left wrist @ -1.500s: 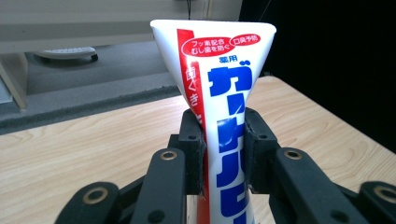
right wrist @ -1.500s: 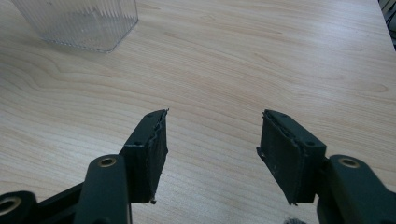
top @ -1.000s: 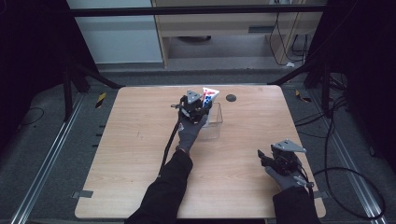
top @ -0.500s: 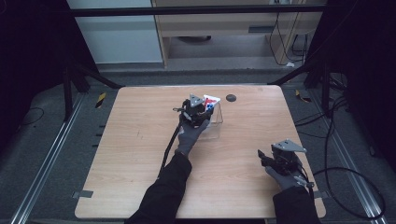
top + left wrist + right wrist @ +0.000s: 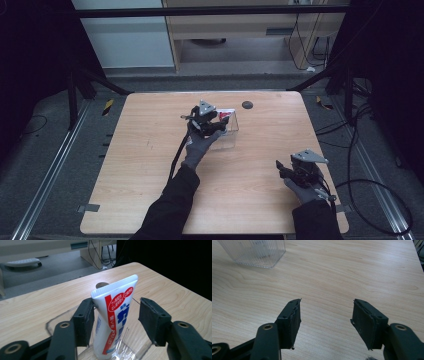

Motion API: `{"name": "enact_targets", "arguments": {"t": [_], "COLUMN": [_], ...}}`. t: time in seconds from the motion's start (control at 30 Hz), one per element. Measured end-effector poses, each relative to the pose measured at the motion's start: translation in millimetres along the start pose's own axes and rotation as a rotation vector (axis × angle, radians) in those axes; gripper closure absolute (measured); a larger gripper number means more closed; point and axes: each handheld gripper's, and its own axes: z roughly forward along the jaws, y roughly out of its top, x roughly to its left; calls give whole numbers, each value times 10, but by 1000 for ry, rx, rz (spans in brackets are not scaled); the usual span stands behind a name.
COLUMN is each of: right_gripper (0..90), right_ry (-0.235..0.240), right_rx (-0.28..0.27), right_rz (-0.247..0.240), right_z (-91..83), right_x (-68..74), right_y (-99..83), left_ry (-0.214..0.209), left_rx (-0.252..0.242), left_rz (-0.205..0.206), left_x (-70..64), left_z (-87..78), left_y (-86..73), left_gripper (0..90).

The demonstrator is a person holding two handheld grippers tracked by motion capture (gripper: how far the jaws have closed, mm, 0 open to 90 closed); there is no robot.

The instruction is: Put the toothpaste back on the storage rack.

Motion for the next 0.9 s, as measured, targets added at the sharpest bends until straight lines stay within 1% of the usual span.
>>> {"name": "enact_targets", "arguments": {"t": [0.03,0.1,0.13,0.23,0.33,0.4,0.47,0.5,0.53,0.57,0.6,0.7,0.77,0.83,0.9], "right_gripper": [390,386,385,377,370,364,358,354,349,345,342,329,325,320,318], "right_ry": [-2,-2,-2,-8,-13,-15,-16,-15,-18,-19,-21,-24,-21,-20,-18], "right_rx": [0,-4,-5,-10,-12,-13,-14,-15,-18,-20,-22,-20,-21,-24,-27], "right_rz": [1,3,10,9,11,10,12,15,12,14,17,18,22,24,24], "right_z": [-2,-10,-17,-23,-27,-27,-31,-35,-36,-37,-38,-37,-40,-46,-47], "right_x": [-1,-4,-2,-11,-11,-10,-8,-6,-9,-11,-12,-16,-15,-17,-20], "right_y": [0,1,2,-2,-6,-9,-12,-11,-13,-14,-15,-22,-24,-23,-26], "left_ry": [-9,-16,-19,-23,-22,-30,-11,8,24,35,48,75,97,106,128], "left_rx": [-2,-3,2,20,24,31,38,38,50,53,62,93,103,111,126], "left_rz": [-4,2,12,33,34,20,27,37,48,43,48,42,44,29,18], "left_x": [4,-4,-10,-13,17,55,92,111,142,170,201,292,340,389,436], "left_z": [-52,-174,-231,-394,-580,-698,-816,-869,-920,-962,-1003,-1107,-1186,-1260,-1335], "left_y": [3,-4,-11,-35,-70,-102,-150,-182,-216,-258,-299,-428,-517,-616,-713], "left_gripper": [439,418,413,385,364,356,349,347,342,336,335,320,314,303,296]}}
